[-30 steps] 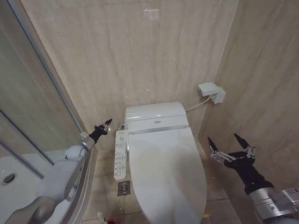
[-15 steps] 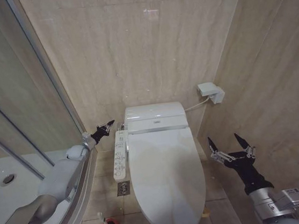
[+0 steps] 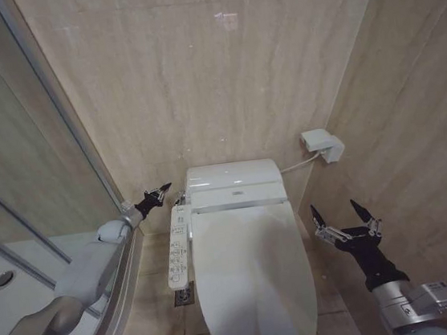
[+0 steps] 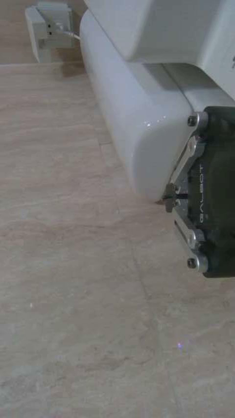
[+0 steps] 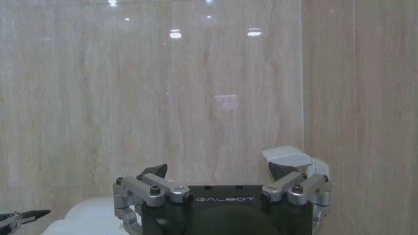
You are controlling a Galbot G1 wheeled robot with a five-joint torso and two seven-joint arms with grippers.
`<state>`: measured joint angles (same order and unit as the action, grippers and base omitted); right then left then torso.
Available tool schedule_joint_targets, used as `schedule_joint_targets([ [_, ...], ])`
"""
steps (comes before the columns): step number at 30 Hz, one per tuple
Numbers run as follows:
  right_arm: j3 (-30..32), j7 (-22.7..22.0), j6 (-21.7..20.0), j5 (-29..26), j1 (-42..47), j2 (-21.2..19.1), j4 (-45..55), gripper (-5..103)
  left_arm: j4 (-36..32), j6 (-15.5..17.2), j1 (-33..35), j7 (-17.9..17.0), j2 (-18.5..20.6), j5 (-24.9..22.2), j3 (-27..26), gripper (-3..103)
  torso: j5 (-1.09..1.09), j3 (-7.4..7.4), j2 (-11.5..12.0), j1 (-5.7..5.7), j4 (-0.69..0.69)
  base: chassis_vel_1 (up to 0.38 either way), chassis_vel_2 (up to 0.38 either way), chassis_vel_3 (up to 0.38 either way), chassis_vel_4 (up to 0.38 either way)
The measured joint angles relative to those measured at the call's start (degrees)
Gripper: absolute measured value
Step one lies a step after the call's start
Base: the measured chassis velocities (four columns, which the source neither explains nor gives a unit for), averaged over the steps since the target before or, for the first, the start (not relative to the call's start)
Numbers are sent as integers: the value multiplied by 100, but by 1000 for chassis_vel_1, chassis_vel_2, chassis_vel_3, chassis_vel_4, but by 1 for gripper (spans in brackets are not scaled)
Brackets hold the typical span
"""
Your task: Open the toilet lid, clean the toilet bowl with a toilet brush, close the toilet lid, and flush.
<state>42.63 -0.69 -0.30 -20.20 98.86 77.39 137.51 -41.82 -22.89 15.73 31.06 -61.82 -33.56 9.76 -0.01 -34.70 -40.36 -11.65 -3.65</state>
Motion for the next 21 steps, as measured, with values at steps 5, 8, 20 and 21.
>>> schedule_joint_targets([
  [5,0,0,0,0,0,0,0,100,-1,-6,12,22,-9,-6,-10,0,0,1,-1,3,-2,-47,-82,38,79],
  [8,0,0,0,0,0,0,0,100,7,-9,18,45,-16,-9,-11,0,3,1,-1,3,-3,-94,-139,94,113],
  [20,-1,0,0,0,0,0,0,100,46,-16,71,226,117,-60,-50,0,0,1,-1,2,2,-33,-22,35,24],
  [21,-1,1,0,0,0,0,0,100,39,-16,72,268,160,-80,-57,0,-1,1,-1,2,2,0,0,0,0],
])
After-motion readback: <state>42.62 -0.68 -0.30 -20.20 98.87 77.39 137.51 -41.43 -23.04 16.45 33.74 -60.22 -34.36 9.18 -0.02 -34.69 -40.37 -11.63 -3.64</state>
